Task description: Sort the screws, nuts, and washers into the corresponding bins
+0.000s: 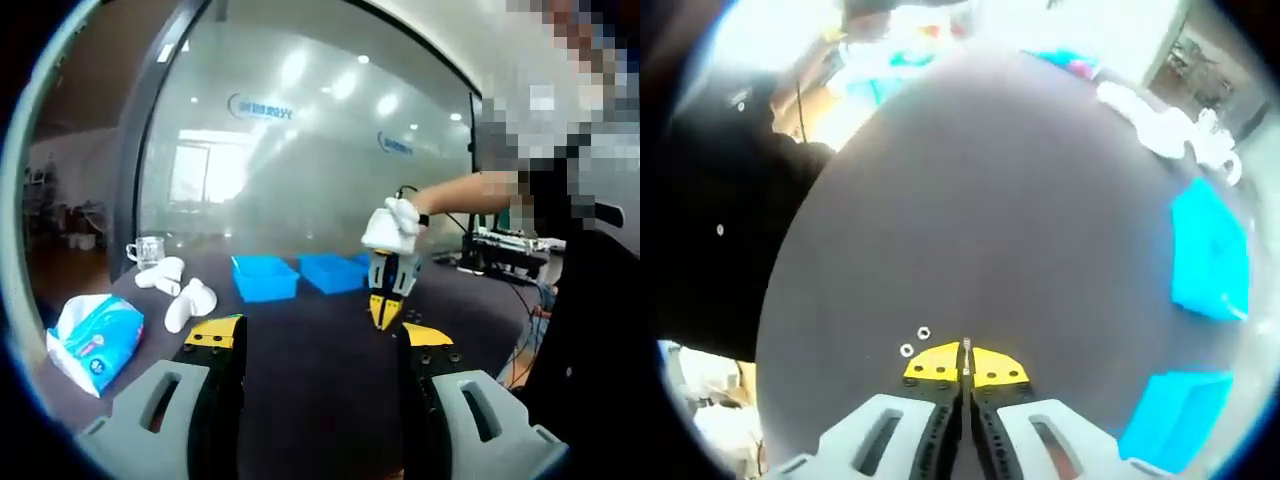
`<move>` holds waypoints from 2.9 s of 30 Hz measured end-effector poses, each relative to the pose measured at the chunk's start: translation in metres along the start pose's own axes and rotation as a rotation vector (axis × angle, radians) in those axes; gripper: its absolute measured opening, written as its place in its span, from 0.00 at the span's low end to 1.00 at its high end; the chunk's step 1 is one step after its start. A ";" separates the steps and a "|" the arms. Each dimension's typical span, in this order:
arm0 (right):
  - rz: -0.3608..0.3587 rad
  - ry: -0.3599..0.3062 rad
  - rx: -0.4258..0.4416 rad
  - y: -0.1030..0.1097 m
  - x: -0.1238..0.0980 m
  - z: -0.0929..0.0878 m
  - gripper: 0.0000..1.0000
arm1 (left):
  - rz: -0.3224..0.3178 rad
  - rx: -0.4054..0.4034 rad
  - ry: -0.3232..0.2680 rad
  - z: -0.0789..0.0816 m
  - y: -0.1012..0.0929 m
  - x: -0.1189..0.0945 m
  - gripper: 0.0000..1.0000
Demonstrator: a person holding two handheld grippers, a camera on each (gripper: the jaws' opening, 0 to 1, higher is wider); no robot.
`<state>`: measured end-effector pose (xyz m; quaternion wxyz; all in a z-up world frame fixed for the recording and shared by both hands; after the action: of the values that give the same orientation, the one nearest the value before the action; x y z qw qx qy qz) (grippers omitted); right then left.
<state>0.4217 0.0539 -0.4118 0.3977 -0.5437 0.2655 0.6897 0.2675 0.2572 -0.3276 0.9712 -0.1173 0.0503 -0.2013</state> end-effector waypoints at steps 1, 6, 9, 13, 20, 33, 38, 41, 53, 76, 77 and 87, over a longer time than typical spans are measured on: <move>-0.012 -0.016 0.024 0.002 -0.003 -0.001 0.00 | -0.005 0.003 0.000 0.000 -0.001 0.001 0.60; -0.105 -0.118 0.133 0.008 -0.025 -0.011 0.00 | -0.028 0.007 -0.009 0.004 -0.003 0.005 0.60; -0.160 -0.179 0.193 0.014 -0.038 -0.018 0.00 | -0.039 0.008 -0.012 0.006 -0.003 0.009 0.60; -0.272 -0.295 0.307 0.028 -0.059 -0.031 0.00 | -0.064 0.012 -0.015 0.008 -0.006 0.016 0.60; -0.485 -0.407 0.481 0.057 -0.084 -0.068 0.00 | -0.106 0.027 -0.010 0.012 -0.013 0.026 0.60; -0.940 -0.629 0.758 0.125 -0.141 -0.131 0.00 | -0.143 0.061 -0.016 0.021 -0.024 0.038 0.60; -1.106 -0.659 0.812 0.151 -0.159 -0.147 0.00 | -0.148 0.070 -0.020 0.024 -0.027 0.040 0.60; -1.198 -0.618 0.847 0.163 -0.162 -0.155 0.00 | -0.150 0.070 -0.023 0.024 -0.029 0.040 0.60; -1.407 -0.584 0.938 0.172 -0.170 -0.160 0.00 | -0.147 0.068 -0.021 0.020 -0.027 0.040 0.59; -1.441 -0.485 1.021 0.010 -0.191 -0.223 0.00 | -0.106 0.039 -0.035 0.014 -0.010 0.016 0.59; -1.436 -0.471 1.029 0.004 -0.191 -0.227 0.00 | -0.105 0.039 -0.036 0.014 -0.009 0.016 0.59; -1.421 -0.359 1.083 -0.035 -0.180 -0.253 0.00 | -0.088 0.039 -0.032 0.015 -0.008 0.008 0.59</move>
<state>0.6036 -0.1757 -0.3042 0.9654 -0.2029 0.0897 0.1375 0.2737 0.2504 -0.3121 0.9642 -0.1038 0.0257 -0.2428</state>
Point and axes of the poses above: the point that each gripper's makers call its tool centre point, and the gripper's own axes: x roughly forward along the fingers, y roughly to its left, z roughly out of its top, the point moved 4 cm from there along -x, roughly backward along the fingers, and after that the axes turned 10 degrees about -x, right-handed, at the moved point
